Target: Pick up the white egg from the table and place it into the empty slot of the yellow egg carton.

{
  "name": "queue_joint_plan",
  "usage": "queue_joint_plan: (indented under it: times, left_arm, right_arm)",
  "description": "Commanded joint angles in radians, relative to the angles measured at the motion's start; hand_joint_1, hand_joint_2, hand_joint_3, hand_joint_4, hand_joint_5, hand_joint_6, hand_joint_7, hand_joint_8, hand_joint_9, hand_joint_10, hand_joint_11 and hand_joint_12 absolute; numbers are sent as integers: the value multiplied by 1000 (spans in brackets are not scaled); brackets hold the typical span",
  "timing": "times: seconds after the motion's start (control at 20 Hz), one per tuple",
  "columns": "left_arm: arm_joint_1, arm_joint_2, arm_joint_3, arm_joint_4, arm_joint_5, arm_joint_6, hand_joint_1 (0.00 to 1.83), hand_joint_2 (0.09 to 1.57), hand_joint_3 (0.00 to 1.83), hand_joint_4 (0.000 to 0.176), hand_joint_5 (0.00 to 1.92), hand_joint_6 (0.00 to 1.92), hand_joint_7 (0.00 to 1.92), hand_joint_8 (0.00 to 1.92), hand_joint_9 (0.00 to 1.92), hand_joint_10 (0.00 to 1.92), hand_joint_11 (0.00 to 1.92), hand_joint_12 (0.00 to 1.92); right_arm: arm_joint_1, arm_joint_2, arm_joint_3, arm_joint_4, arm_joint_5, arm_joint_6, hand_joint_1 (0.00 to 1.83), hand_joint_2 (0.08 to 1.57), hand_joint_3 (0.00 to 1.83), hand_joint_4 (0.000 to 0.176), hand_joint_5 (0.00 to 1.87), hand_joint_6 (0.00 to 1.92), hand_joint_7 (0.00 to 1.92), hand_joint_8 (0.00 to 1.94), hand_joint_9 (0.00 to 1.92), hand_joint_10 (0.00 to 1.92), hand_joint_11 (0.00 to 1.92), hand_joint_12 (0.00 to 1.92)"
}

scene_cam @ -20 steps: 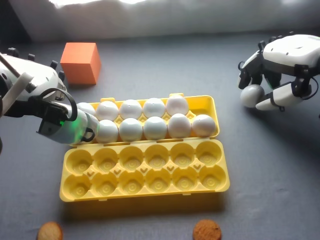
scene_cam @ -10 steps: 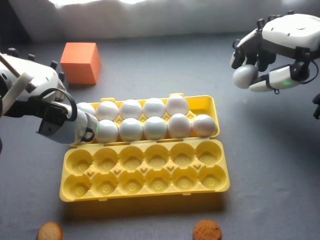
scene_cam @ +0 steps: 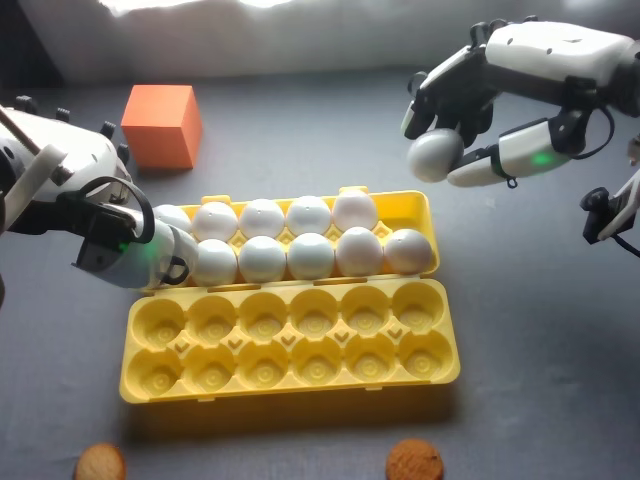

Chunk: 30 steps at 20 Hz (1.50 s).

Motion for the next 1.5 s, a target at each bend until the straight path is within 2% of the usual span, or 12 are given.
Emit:
queue_joint_plan:
  times: [0.0, 0.25, 0.35, 0.45, 0.5, 0.6, 0.7, 0.8, 1.05, 1.1, 1.25, 1.45]
  left_arm:
    - [-9, 9, 0, 83, 7, 1, 18, 1273, 3, 0, 351, 1, 386, 2, 319, 2, 0, 575]
    - [-9, 9, 0, 83, 7, 1, 0, 1271, 0, 0, 336, 0, 373, 1, 317, 1, 0, 546]
    - [-9, 9, 0, 83, 7, 1, 0, 1267, 0, 0, 328, 0, 362, 0, 307, 0, 0, 544]
    - [-9, 9, 0, 83, 7, 1, 14, 1269, 0, 0, 350, 5, 385, 5, 336, 7, 0, 603]
    - [-9, 9, 0, 83, 7, 1, 2, 1275, 2, 0, 329, 3, 366, 3, 315, 3, 0, 559]
    - [-9, 9, 0, 83, 7, 1, 7, 1269, 0, 0, 350, 4, 394, 6, 342, 6, 0, 612]
    - [-9, 9, 0, 83, 7, 1, 0, 1274, 1, 0, 332, 1, 363, 1, 309, 1, 0, 555]
    - [-9, 9, 0, 83, 7, 1, 24, 1269, 2, 0, 366, 1, 400, 1, 345, 1, 0, 615]
    - [-9, 9, 0, 83, 7, 1, 0, 1274, 2, 0, 346, 3, 378, 3, 320, 2, 0, 550]
    - [-9, 9, 0, 83, 7, 1, 0, 1272, 0, 0, 339, 0, 374, 1, 320, 2, 0, 546]
    - [-9, 9, 0, 83, 7, 1, 6, 1267, 0, 0, 364, 3, 399, 2, 346, 4, 0, 599]
    - [-9, 9, 0, 83, 7, 1, 0, 1272, 1, 0, 364, 4, 399, 2, 336, 1, 0, 589]
  right_arm:
    - [15, 15, -13, -7, 95, 13, 1219, 1118, 0, 18, 946, 1027, 1017, 962, 1053, 443, 757, 1084]
    - [-2, 2, -27, -13, 56, 5, 1217, 1116, 0, 27, 968, 1017, 1004, 953, 1050, 425, 714, 1120]
    - [-7, -2, -27, 14, 56, -37, 1219, 1111, 0, 29, 985, 992, 1011, 939, 1068, 406, 719, 1122]
    - [-8, -7, -26, 36, 57, -73, 1222, 1108, 0, 25, 978, 1006, 1030, 908, 1091, 383, 734, 1118]
    - [-10, -11, -26, 37, 58, -79, 1218, 1115, 2, 22, 955, 1034, 1020, 933, 1089, 373, 733, 1113]
    - [-19, -18, -26, 70, 58, -126, 1211, 1128, 2, 17, 920, 1072, 999, 984, 1075, 374, 713, 1127]
    - [-31, -28, -22, 106, 59, -180, 1210, 1135, 0, 13, 906, 1079, 991, 1013, 1065, 402, 720, 1130]
    - [-36, -33, -15, 116, 63, -186, 1210, 1133, 1, 15, 908, 1084, 994, 1001, 1053, 419, 723, 1122]
    - [-38, -37, -5, 172, 93, -208, 1208, 1138, 1, 12, 891, 1112, 992, 1000, 1058, 417, 754, 1084]
    - [-39, -37, -5, 173, 94, -208, 1213, 1127, 0, 21, 929, 1068, 1000, 972, 1058, 413, 755, 1086]
    - [-44, -38, -4, 186, 105, -209, 1214, 1119, 0, 28, 952, 1031, 1002, 962, 1039, 392, 732, 1089]
    - [-50, -44, -4, 219, 115, -208, 1199, 1145, 2, 26, 884, 1147, 960, 1014, 1004, 301, 630, 1105]
